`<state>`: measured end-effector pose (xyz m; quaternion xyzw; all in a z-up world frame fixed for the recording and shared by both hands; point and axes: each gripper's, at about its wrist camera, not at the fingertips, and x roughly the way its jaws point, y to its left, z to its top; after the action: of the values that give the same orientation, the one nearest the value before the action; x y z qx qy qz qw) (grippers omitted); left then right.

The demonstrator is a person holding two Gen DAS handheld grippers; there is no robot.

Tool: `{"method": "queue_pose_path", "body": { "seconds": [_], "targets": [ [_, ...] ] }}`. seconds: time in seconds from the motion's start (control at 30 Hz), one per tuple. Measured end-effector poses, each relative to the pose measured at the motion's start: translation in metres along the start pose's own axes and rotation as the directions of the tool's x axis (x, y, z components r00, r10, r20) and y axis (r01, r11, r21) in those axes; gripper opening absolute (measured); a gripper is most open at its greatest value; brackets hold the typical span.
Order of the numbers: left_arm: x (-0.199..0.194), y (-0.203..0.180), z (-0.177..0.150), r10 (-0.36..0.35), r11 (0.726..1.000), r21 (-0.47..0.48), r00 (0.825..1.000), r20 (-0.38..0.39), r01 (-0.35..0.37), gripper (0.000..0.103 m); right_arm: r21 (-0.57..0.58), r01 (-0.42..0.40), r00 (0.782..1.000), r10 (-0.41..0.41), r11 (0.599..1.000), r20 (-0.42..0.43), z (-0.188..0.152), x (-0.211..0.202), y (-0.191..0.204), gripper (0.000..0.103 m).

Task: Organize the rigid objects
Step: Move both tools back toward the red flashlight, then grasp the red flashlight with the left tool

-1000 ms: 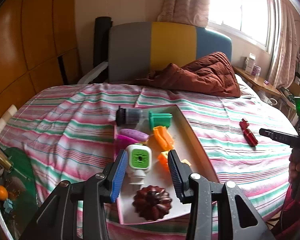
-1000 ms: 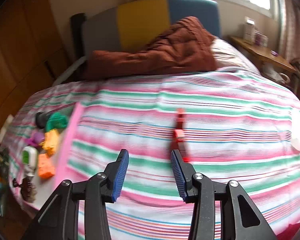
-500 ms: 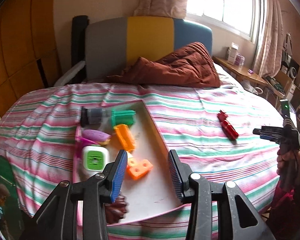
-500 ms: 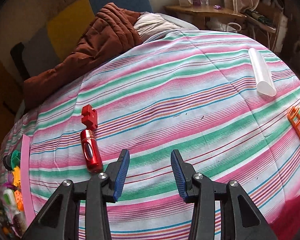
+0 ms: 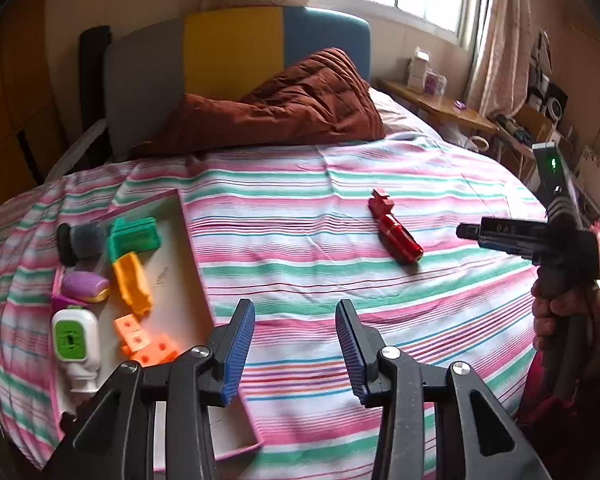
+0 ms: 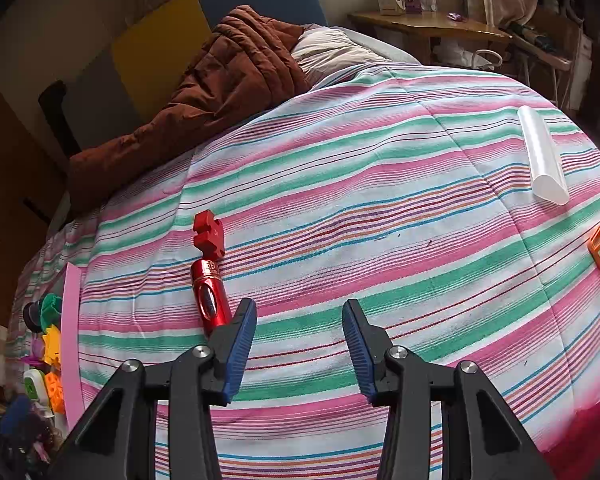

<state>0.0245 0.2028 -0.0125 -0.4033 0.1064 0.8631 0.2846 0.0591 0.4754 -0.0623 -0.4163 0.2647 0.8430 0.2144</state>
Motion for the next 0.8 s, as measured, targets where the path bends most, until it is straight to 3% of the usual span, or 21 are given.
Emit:
{"method": "queue_pose_path", "body": {
  "seconds": [0.4, 0.8],
  "targets": [
    [0.042, -0.041, 0.009, -0.044, 0.997, 0.068, 0.997, -0.065, 0.048, 0.042, 0.06, 0.009, 1.0, -0.01, 0.998, 0.024, 0.005, -0.006, -0.01, 0.046],
    [0.084, -0.064, 0.027, -0.109, 0.993, 0.028, 0.987, -0.122, 0.113, 0.042, 0.123, -0.005, 1.0, 0.003, 0.992, 0.016, 0.007, -0.002, -0.021, 0.046]
  ]
}}
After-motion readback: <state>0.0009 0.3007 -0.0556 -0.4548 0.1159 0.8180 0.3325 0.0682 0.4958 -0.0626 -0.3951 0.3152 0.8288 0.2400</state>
